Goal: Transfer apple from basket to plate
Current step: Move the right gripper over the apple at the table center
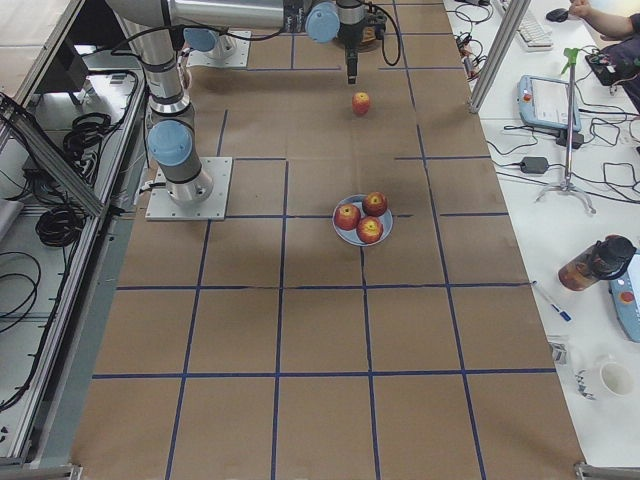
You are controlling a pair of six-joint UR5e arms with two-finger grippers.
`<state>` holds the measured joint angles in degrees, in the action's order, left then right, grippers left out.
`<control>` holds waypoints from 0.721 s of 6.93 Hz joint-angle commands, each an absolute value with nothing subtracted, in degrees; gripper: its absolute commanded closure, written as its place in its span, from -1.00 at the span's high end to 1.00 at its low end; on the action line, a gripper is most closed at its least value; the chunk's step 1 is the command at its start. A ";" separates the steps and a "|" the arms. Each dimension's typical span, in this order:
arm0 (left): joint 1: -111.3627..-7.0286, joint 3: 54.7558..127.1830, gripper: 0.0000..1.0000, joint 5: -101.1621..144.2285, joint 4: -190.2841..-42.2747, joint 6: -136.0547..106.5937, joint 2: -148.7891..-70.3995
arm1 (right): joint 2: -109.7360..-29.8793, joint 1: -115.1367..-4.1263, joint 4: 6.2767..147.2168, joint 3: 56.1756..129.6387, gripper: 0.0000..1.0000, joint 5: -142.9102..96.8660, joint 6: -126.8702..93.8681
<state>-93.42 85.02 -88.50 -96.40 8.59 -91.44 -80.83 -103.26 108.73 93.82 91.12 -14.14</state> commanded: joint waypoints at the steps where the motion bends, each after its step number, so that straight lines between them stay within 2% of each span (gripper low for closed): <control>1: -93.34 85.43 0.98 -88.51 -96.24 8.53 -92.02 | -72.98 -108.70 117.65 93.87 1.00 91.40 -20.54; 5: -93.25 85.43 0.98 -88.42 -95.45 8.18 -92.72 | -62.25 -111.62 128.93 94.40 1.00 91.50 -21.27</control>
